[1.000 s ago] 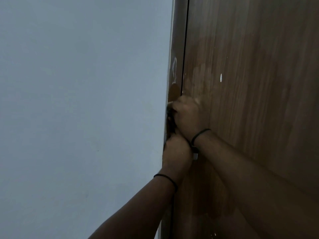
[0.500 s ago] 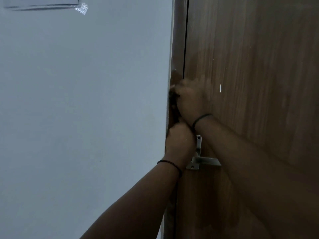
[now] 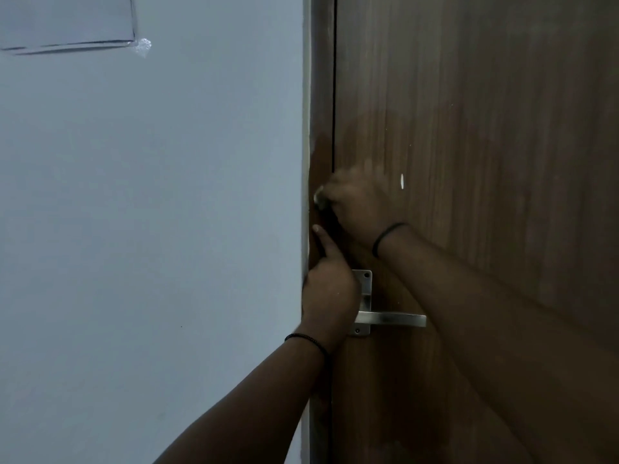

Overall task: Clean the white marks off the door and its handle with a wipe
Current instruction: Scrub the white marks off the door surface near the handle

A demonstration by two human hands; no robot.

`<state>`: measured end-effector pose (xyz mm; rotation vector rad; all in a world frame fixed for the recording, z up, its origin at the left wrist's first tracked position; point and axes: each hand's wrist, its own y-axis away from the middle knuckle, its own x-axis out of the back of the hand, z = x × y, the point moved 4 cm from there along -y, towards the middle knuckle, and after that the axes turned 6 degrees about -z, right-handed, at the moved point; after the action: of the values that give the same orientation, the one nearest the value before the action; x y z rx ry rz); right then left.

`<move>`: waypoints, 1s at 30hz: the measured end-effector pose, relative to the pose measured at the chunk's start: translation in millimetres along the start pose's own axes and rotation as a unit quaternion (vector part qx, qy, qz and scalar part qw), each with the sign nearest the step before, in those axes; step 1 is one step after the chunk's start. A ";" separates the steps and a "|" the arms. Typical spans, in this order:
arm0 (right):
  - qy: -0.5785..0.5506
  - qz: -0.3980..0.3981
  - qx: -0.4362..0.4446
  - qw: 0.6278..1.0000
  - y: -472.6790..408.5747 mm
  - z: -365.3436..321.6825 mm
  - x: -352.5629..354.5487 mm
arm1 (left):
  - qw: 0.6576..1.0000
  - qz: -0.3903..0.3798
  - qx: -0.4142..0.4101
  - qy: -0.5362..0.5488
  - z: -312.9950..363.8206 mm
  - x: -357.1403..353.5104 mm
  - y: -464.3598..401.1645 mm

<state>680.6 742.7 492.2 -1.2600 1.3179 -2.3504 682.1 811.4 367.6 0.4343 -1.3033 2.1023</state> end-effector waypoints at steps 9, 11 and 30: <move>-0.069 0.170 -0.211 0.960 35.9 80.7 54.4 | 0.999 0.032 -0.034 0.014 5.8 4.9 2.5; -0.080 0.163 -0.204 0.962 14.3 72.6 58.8 | 0.997 0.052 -0.052 0.020 10.3 7.6 3.3; -0.038 -0.006 -0.021 0.999 75.8 38.5 -15.5 | 0.987 0.064 -0.134 0.063 3.9 3.4 14.8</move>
<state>700.5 681.3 434.7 -1.3589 1.3451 -2.2705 669.7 804.3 361.2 0.1033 -1.5471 1.9818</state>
